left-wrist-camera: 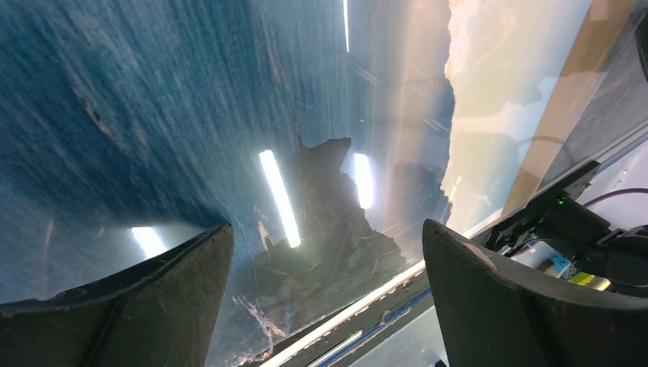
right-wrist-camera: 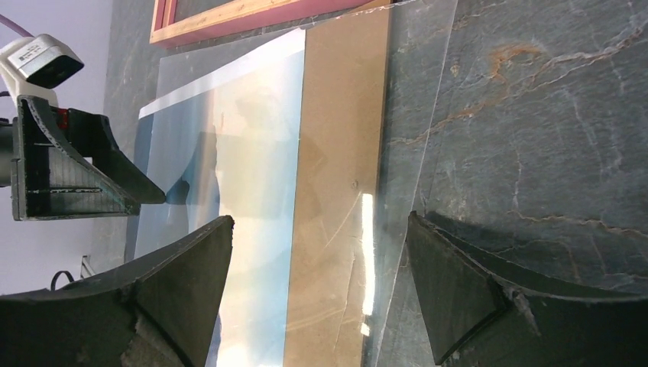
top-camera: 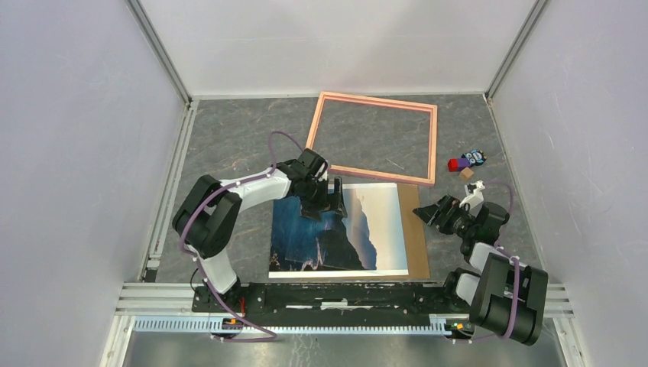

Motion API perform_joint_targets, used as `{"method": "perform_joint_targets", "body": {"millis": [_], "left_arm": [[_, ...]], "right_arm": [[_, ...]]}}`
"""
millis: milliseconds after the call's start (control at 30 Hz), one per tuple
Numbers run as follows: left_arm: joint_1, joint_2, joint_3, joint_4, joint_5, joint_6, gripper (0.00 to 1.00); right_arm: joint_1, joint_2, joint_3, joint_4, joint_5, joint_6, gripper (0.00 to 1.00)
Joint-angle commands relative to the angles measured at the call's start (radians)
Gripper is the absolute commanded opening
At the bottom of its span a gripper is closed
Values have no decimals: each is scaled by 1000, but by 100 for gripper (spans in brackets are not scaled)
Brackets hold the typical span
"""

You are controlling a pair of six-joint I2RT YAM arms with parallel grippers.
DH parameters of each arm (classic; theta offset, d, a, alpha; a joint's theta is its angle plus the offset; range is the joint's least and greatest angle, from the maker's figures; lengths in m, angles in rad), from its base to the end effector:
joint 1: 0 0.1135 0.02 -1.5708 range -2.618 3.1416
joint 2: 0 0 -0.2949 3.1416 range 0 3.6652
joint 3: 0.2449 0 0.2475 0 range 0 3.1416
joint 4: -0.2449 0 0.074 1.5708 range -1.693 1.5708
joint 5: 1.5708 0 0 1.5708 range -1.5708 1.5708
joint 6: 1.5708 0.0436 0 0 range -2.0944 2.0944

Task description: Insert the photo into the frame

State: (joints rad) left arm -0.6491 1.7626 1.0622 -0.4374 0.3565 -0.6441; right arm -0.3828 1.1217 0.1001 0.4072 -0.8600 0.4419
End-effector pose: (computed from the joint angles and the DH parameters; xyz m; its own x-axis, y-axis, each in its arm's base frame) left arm 0.2670 -0.2217 0.1899 -0.9884 0.0436 -0.1453 0.1120 0.8557 -0.5053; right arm 0.1535 -0.0262 0.1466 -0.6248 0.5524 -0.5518 -0.0703 0.6641 0.7444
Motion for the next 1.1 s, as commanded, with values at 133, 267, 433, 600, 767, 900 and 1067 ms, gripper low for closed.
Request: {"method": "perform_joint_targets", "body": {"millis": [133, 267, 433, 600, 767, 900, 1067], "left_arm": [[0, 79, -8, 22, 21, -40, 100], [0, 83, -9, 23, 20, -40, 100], [1, 91, -8, 31, 30, -46, 100], [-1, 94, -10, 39, 50, -52, 100], [-1, 91, -15, 46, 59, -54, 100], [0, 95, -16, 52, 64, -61, 100], [-1, 98, -19, 59, 78, -62, 100]], "right_arm": [[-1, 8, -31, 12, -77, 68, 86], [-1, -46, -55, 45, -112, 166, 85], [-1, -104, -91, 80, -109, 312, 85], [-1, -157, -130, 121, -84, 440, 85], [-1, -168, -151, 112, -75, 491, 82], [-2, -146, -165, 108, -74, 481, 81], [-1, -76, -159, 95, -111, 399, 71]]}}
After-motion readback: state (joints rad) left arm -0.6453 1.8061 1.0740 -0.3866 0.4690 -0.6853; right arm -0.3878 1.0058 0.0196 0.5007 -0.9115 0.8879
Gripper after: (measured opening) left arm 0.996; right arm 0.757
